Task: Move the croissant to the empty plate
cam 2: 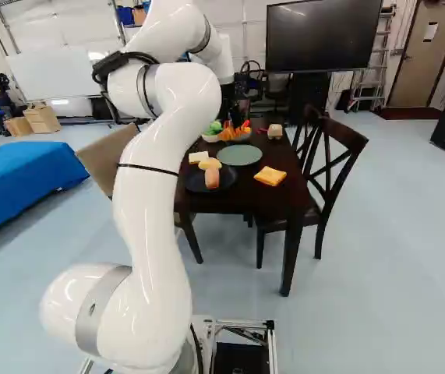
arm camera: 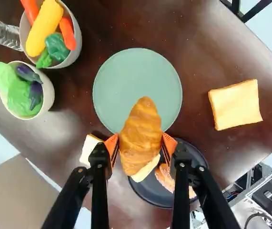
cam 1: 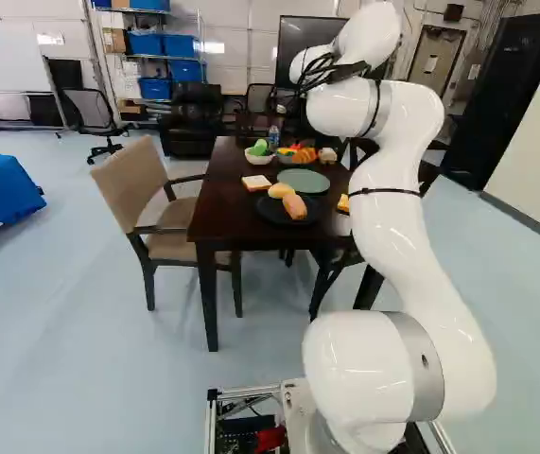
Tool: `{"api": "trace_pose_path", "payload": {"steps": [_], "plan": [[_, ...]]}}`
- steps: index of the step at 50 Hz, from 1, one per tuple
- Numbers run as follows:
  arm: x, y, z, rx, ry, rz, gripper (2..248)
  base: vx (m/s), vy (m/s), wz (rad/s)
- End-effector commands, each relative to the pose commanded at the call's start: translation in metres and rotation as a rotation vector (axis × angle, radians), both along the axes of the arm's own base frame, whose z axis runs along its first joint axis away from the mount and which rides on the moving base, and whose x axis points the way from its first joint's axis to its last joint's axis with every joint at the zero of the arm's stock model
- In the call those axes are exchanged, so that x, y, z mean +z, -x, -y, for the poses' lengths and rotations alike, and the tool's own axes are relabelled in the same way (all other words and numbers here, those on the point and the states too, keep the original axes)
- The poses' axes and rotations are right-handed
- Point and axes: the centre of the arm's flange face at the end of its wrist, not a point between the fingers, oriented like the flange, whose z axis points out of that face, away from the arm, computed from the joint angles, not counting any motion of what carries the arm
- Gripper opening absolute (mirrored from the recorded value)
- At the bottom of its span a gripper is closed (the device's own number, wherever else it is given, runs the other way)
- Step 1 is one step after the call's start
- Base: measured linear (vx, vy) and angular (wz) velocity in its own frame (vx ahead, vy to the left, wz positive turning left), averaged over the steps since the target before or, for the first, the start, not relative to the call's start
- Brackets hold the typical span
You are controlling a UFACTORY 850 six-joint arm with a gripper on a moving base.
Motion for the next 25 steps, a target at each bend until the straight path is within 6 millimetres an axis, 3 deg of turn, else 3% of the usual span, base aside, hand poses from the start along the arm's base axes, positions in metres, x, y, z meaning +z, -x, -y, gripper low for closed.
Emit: {"api": "trace_pose_path", "payload": {"steps": [9, 25], "plan": [[-0.014, -0.01, 0.013, -0.015, 0.0, 0.0, 139, 0.0, 0.0, 0.0], [-0.039, -0.021, 0.015, -0.015, -0.004, -0.031, 139, 0.0, 0.0, 0.0]]}}
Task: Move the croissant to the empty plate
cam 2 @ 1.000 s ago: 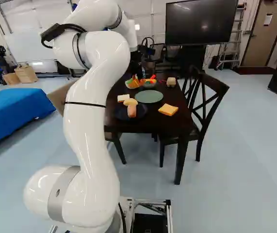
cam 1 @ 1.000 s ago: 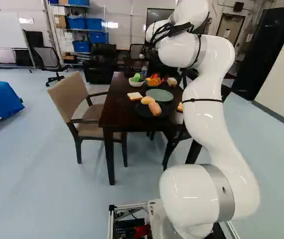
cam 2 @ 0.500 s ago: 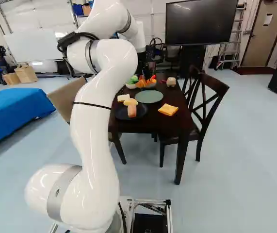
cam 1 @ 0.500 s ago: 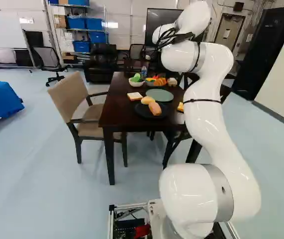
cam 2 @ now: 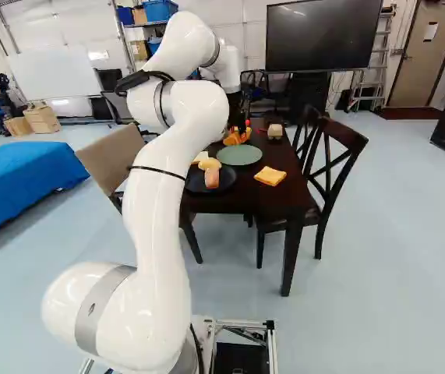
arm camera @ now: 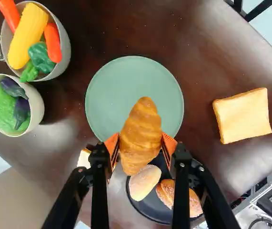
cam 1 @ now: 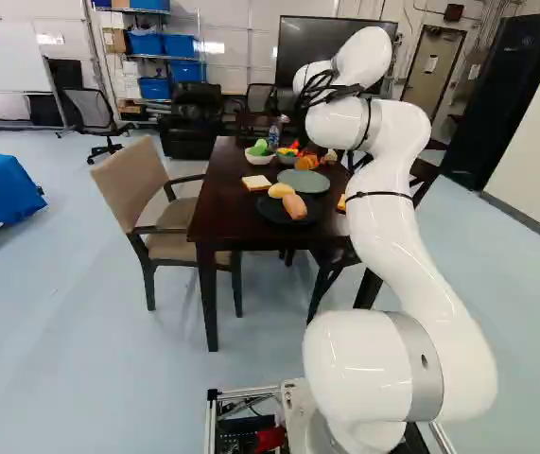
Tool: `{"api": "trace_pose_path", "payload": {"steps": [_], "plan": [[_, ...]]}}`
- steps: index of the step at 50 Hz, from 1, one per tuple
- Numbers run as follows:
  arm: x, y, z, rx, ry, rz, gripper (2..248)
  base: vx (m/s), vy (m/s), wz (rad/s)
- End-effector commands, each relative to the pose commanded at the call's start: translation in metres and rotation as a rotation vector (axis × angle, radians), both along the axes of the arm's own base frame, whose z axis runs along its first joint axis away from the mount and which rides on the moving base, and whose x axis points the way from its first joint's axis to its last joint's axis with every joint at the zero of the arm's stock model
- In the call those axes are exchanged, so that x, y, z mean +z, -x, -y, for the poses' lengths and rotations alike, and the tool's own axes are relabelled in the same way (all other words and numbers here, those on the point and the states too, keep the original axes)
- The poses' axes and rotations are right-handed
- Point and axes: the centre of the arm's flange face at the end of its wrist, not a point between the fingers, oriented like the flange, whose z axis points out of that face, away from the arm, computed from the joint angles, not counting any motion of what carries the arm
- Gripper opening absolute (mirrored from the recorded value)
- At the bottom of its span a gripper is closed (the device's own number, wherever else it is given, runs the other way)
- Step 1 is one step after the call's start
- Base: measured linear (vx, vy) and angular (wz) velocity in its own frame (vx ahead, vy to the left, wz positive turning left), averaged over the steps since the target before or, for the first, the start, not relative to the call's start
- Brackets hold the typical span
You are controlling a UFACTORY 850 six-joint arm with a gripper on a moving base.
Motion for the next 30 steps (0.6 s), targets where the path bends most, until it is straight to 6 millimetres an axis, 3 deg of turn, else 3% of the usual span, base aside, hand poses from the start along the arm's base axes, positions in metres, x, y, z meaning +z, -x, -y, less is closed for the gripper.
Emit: {"api": "trace_pose_path", "payload": {"steps": [30], "plan": [[-0.048, -0.031, 0.013, -0.01, 0.001, 0.006, 139, 0.0, 0.0, 0.0]]}}
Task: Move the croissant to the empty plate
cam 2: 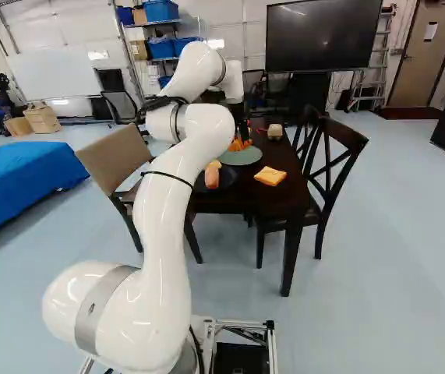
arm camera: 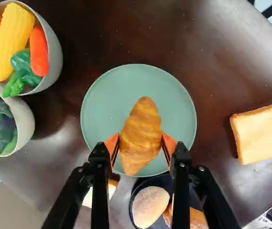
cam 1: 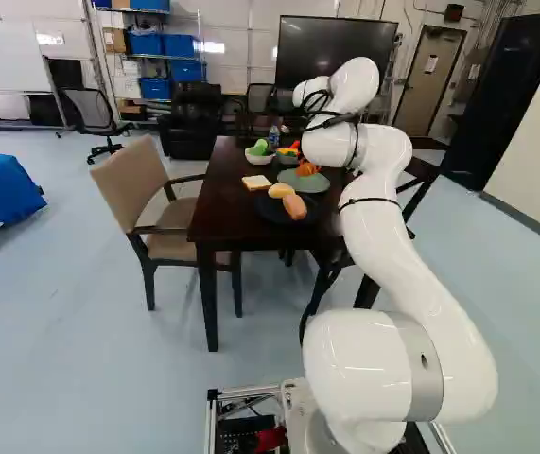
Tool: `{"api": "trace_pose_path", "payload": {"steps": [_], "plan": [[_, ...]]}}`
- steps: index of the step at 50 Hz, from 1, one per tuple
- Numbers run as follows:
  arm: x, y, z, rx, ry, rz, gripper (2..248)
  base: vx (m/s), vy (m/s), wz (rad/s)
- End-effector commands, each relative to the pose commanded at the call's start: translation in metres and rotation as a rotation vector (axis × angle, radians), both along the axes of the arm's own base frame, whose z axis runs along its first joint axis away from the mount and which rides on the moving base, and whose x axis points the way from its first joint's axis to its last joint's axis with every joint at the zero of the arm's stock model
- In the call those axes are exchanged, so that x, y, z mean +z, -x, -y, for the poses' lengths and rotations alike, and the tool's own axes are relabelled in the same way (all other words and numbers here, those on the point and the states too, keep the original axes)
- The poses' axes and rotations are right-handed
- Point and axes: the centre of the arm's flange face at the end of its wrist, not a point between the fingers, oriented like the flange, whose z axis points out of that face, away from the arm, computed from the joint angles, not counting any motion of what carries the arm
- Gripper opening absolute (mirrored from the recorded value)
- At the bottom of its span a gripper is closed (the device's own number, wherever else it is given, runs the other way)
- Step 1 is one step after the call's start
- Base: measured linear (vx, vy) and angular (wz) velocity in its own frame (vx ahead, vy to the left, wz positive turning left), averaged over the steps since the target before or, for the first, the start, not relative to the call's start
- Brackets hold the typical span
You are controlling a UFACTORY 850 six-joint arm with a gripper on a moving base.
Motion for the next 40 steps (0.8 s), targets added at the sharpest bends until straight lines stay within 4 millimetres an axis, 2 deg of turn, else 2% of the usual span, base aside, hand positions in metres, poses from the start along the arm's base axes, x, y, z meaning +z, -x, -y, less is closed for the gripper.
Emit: {"api": "trace_pose_path", "payload": {"steps": [18, 40], "plan": [[-0.027, -0.006, 0.001, 0.0, -0.005, -0.027, 139, 0.0, 0.0, 0.0], [-0.027, -0.006, 0.001, 0.0, -0.005, -0.027, 139, 0.0, 0.0, 0.0]]}}
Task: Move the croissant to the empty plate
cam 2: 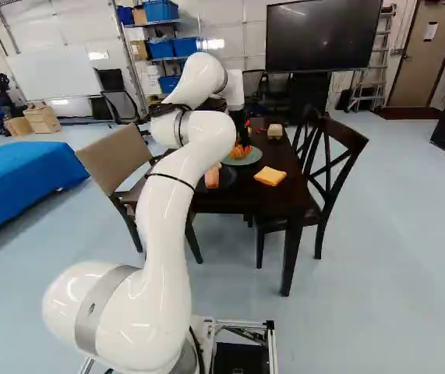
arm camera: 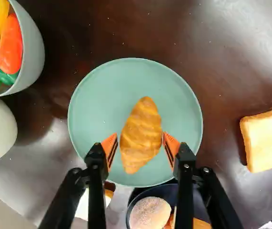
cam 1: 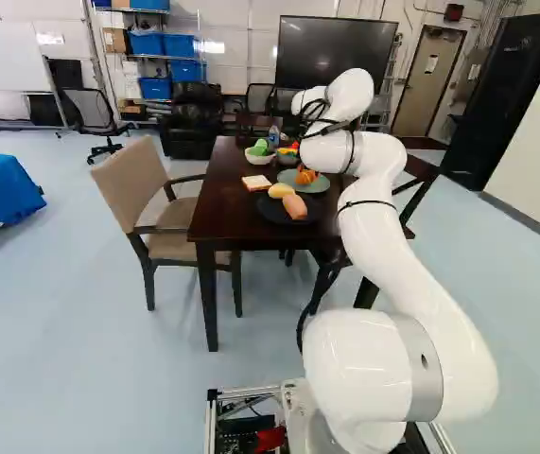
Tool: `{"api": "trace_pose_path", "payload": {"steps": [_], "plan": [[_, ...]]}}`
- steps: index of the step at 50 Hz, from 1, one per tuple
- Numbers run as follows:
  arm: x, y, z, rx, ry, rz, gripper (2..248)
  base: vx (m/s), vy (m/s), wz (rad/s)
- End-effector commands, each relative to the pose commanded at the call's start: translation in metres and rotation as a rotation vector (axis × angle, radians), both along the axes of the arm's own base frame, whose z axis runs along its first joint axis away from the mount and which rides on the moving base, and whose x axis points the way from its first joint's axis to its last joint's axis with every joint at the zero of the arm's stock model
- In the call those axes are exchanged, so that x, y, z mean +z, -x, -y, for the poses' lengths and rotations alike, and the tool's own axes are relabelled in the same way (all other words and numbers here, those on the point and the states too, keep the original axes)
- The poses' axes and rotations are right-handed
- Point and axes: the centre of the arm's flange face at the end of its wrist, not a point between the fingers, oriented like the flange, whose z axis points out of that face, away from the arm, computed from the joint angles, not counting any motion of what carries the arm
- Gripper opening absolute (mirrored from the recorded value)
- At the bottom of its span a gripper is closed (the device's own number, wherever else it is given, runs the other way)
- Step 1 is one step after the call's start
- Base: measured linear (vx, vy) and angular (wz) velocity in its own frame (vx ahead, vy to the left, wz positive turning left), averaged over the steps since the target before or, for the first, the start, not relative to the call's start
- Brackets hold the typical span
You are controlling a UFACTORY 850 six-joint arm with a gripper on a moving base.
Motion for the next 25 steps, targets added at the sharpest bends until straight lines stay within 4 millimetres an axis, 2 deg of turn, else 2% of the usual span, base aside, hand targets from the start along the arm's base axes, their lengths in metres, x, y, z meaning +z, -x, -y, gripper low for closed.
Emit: {"api": "trace_pose_path", "payload": {"steps": [1, 5, 6, 11, 12, 16, 17, 25], "plan": [[0.0, 0.0, 0.0, 0.0, 0.0, 0.0, 163, 0.0, 0.0, 0.0], [0.0, 0.0, 0.0, 0.0, 0.0, 0.0, 163, 0.0, 0.0, 0.0], [0.0, 0.0, 0.0, 0.0, 0.0, 0.0, 195, 0.0, 0.0, 0.0], [0.0, 0.0, 0.0, 0.0, 0.0, 0.0, 195, 0.0, 0.0, 0.0], [0.0, 0.0, 0.0, 0.0, 0.0, 0.0, 228, 0.0, 0.0, 0.0], [0.0, 0.0, 0.0, 0.0, 0.0, 0.0, 228, 0.0, 0.0, 0.0], [0.0, 0.0, 0.0, 0.0, 0.0, 0.0, 247, 0.0, 0.0, 0.0], [0.0, 0.0, 0.0, 0.0, 0.0, 0.0, 247, 0.0, 0.0, 0.0]]}}
